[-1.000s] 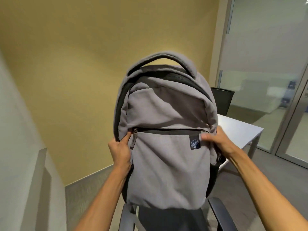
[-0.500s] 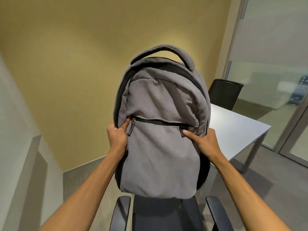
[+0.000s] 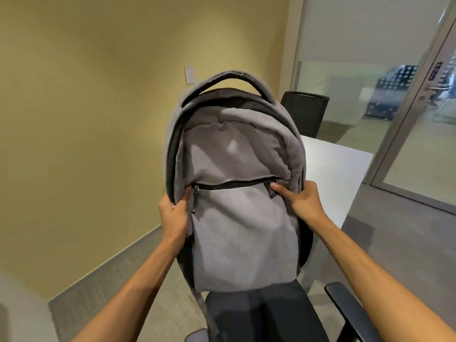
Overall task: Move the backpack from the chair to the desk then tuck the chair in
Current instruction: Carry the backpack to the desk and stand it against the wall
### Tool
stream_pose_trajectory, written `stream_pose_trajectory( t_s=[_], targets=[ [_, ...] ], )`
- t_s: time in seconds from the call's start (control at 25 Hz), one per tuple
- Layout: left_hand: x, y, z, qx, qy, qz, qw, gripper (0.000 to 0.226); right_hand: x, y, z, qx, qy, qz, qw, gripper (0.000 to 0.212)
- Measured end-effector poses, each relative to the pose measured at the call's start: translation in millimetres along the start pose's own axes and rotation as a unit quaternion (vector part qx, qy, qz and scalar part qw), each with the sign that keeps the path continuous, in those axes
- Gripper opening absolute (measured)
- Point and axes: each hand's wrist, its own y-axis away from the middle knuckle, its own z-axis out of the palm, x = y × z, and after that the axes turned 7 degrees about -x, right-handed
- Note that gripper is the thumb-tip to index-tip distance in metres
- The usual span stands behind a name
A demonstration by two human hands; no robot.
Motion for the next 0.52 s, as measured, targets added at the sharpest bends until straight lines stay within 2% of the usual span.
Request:
stream_pose_trajectory(
  t_s=[0.12,0.32,0.4,0.48,0.52],
  targets=[
    [-10,-42,-11,-0.045,0.001,-0.016,0.999,0.032,-5,-14,28,0.038,-0.003,0.020,0.999,0.051],
    [-13,-94,-25,-0.089,0.014,-0.006,0.996,0.029,-22,-37,62,0.073,-0.006,0.024,0.997,0.027],
    [-10,-107,-31,-0.103,0.009,-0.007,0.995,0.032,-27,-43,71,0.080,-0.004,0.024,0.997,0.025],
    [-9,-118,-36,-0.129,0.013,-0.005,0.991,0.038,-27,-48,77,0.091,-0.002,0.028,0.995,0.035],
    [-9,-121,-39,-0.143,0.011,-0.003,0.990,0.042,-29,-51,81,0.096,-0.001,0.030,0.995,0.047]
  ],
)
